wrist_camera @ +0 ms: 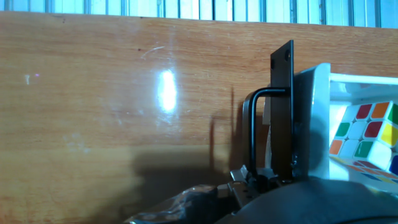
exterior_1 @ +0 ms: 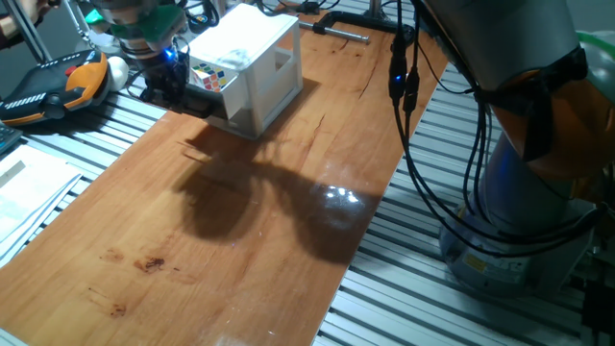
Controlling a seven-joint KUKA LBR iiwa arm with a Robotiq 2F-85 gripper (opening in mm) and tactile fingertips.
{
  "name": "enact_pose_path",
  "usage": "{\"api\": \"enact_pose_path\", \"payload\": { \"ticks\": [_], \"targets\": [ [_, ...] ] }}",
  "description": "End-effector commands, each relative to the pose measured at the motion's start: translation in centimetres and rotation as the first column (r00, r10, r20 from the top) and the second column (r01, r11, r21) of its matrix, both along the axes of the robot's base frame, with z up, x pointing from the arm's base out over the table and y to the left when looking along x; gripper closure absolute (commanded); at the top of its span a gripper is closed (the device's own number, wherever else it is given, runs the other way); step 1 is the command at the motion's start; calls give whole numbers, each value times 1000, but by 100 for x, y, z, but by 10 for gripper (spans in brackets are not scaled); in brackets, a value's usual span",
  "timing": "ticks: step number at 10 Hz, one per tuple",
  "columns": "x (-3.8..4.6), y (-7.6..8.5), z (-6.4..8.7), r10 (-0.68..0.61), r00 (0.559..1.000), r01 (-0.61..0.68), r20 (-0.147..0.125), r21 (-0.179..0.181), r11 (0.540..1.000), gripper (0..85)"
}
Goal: Grasp the handle and open the drawer
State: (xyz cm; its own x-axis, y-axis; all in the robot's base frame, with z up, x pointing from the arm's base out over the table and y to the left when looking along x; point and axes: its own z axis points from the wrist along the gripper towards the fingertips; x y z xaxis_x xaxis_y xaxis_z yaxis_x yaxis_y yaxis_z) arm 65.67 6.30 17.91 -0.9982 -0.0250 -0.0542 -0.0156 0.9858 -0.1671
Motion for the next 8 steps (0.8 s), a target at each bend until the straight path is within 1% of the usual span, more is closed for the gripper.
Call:
{"api": "enact_pose_path", "payload": {
  "ticks": [1, 8],
  "targets": [
    [1, 3, 3, 0, 1000, 0, 0, 0, 1000, 843],
    [6, 120, 5, -8, 1000, 8, 1, -7, 1000, 843]
  ]
}}
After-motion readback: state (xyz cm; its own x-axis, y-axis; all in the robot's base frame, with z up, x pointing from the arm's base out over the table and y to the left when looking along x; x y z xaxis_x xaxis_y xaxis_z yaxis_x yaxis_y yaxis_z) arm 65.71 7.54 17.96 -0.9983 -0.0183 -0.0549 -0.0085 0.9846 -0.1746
